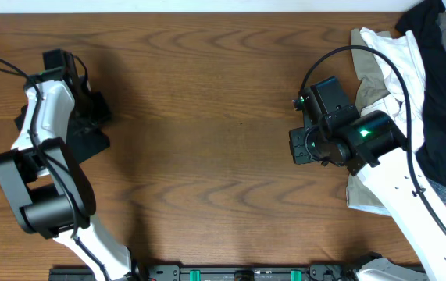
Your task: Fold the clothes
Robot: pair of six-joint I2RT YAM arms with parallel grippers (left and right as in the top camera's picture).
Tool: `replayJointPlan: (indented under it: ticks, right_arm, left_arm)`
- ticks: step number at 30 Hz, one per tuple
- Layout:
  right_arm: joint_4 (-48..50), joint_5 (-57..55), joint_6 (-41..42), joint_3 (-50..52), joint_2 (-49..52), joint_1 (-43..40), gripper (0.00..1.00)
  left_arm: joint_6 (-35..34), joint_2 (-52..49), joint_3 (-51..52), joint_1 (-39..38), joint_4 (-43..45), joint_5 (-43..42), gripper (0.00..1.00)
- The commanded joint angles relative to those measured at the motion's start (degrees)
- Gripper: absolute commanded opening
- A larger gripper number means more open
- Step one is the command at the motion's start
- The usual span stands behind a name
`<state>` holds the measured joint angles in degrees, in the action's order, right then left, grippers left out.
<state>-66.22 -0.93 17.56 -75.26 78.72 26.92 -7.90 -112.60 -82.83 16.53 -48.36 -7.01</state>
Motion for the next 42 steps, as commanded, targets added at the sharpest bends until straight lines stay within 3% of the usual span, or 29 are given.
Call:
replayJointPlan:
  ticks: [1, 11, 17, 24, 33, 40, 42]
  right_arm:
    - [-0.2, -0.6, 0.6, 0.0, 0.2, -0.4, 0.18]
    - [-0.4, -0.6, 0.0, 0.0, 0.2, -0.4, 0.18]
    - [-0.4, -1.2, 0.0, 0.0, 0.2, -0.4, 0.18]
    - [-0.2, -1.2, 0.0, 0.0, 0.2, -0.5, 0.18]
    - [-0.1, -2.7, 0.0, 0.0, 0.2, -0.6, 0.19]
    - [-0.3, -2.7, 0.0, 0.0, 0.2, -0.9, 0.19]
    - [-0.4, -2.7, 0.0, 0.0, 0.2, -0.9, 0.19]
  left_arm:
    - [-0.3, -2.4, 1.7, 0.7, -0.1, 1.7, 0.41]
    - [-1.7, -4.4, 4.7, 6.0, -5.4, 8.0, 0.37]
    - [-3.4, -4.4, 4.6, 10.7, -7.3, 7.3, 0.37]
    - [-2.1, -3.3, 3.5, 10.9, -6.7, 5.7, 0.38]
    - [0.2, 10.9, 3.3, 9.2, -6.6, -1.4, 0.38]
    - [0.0, 21.1, 3.3, 7.8, -1.9, 2.3, 0.38]
    - [-1.2, 21.2, 3.3, 8.6, -1.0, 4.3, 0.33]
